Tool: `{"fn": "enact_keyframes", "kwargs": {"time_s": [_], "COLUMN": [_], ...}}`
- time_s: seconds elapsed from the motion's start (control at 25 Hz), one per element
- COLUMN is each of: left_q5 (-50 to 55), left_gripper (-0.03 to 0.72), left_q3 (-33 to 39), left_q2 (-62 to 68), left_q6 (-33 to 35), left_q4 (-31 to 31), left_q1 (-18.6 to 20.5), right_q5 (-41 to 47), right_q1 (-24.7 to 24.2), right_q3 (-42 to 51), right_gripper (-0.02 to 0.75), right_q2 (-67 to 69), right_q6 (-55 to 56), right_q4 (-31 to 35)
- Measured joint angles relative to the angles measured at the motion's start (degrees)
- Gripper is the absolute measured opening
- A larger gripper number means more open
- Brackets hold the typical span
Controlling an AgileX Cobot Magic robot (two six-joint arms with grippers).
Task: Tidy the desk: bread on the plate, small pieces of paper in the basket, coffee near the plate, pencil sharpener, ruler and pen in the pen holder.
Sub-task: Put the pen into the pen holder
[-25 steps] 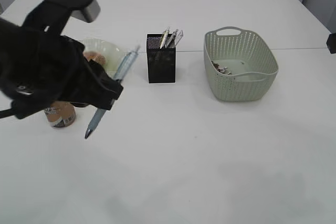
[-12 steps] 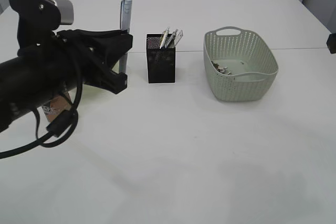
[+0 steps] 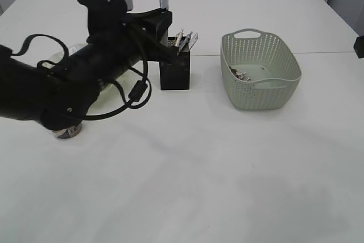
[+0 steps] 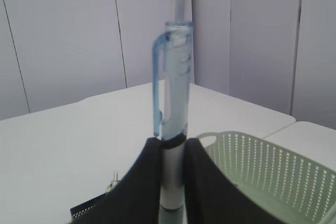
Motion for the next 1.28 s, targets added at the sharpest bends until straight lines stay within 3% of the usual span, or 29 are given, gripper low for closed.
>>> {"fn": "enact_keyframes", "kwargs": {"time_s": [0.56, 0.8, 1.28], "left_q5": [6.16, 11.39, 13.5], "left_gripper": [0.064, 0.064, 0.065], "left_q3": [-20.69, -24.2, -29.91], "left_q2": [11.91, 13.37, 15.88], "left_q6": [-1.53, -4.72, -6.02], "left_q4": [0.0, 1.07, 4.31], "left_q1": [1.89, 4.32, 4.44], "right_q5": [0.0, 0.0, 0.0], "right_q1": [0.0, 0.0, 0.0], "right_q3": [0.0, 0.0, 0.0], "right_gripper": [0.309, 0.309, 0.309], "right_q2": [0.0, 0.0, 0.0], "right_q6": [0.0, 0.0, 0.0], "right_q4": [0.0, 0.0, 0.0]}}
